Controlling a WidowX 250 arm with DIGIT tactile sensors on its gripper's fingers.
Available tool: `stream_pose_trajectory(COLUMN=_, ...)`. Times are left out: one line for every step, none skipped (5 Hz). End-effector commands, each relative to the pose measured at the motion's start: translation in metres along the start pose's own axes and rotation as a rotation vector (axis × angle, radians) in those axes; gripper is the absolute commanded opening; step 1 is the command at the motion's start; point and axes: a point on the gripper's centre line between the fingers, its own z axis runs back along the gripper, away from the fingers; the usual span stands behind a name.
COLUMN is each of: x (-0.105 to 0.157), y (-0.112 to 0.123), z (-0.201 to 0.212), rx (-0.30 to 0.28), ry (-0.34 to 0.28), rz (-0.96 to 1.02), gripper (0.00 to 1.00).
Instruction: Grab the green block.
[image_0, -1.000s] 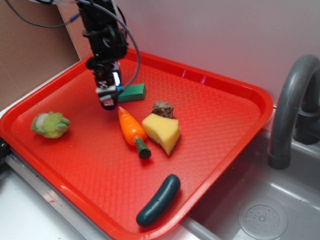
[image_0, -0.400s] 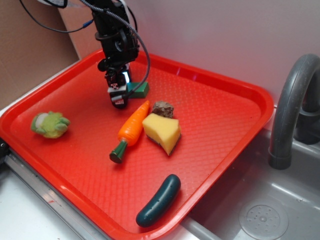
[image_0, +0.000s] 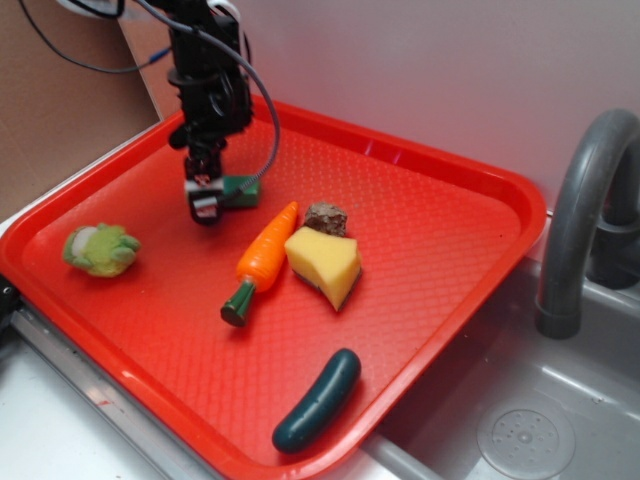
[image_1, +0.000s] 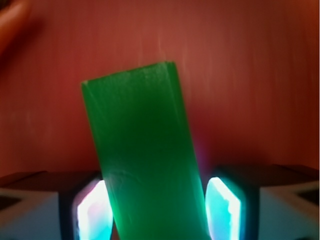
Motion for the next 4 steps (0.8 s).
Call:
stream_pose_trajectory(x=-0.037, y=-0.001, z=0.118, rx=-0.028, ry=-0.13, rz=0.4, gripper=0.0)
stream_pose_trajectory(x=-0.07, y=-0.001, z=0.163, rx=-0.064, ry=-0.205, rz=0.523, gripper=0.0)
stream_pose_trajectory(x=-0.1, y=0.001, z=0.196, rx=-0.103, ry=-0.305, rz=0.597, gripper=0.0)
stream_pose_trajectory(x=-0.105, y=-0.001, z=0.202, rx=-0.13, ry=-0.338, rz=0.601, gripper=0.0)
